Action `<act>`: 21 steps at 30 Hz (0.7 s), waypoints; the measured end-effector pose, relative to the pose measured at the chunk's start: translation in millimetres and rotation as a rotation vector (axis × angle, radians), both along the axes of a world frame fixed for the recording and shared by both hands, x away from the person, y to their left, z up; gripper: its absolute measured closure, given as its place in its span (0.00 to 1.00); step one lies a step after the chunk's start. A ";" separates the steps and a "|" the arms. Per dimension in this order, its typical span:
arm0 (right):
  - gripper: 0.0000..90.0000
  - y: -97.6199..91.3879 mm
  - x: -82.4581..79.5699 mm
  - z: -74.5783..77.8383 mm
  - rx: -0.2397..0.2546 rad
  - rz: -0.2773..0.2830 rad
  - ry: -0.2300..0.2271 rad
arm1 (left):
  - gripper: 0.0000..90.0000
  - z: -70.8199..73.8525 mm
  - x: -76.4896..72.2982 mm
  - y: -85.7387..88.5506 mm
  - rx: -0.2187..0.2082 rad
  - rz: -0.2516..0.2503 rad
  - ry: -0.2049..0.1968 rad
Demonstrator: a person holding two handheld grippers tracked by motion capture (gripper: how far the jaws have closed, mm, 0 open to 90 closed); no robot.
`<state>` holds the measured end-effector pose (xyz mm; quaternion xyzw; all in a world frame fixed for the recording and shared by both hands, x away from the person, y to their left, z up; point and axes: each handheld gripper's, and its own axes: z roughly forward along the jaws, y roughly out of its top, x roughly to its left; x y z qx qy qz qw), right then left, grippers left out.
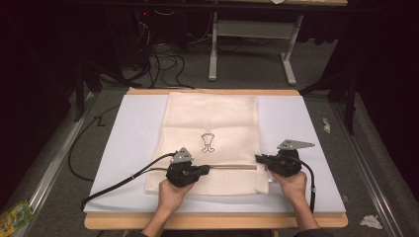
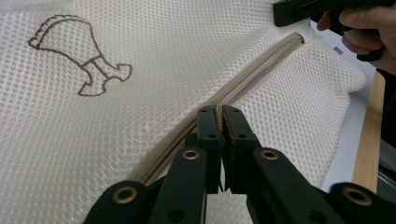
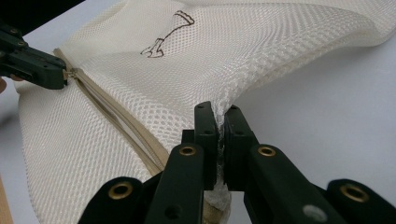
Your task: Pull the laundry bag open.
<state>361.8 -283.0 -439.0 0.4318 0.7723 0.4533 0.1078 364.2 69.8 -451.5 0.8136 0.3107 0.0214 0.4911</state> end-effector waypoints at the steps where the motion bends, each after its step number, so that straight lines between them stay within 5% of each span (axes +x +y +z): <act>1: 0.97 -0.4 0.1 -0.1 0.003 0.002 0.000 | 0.97 0.0 0.0 0.7 0.002 0.002 -0.003; 21: 0.97 -3.3 2.4 0.2 -0.011 -0.018 0.002 | 0.97 -0.2 3.1 18.8 0.006 0.041 0.005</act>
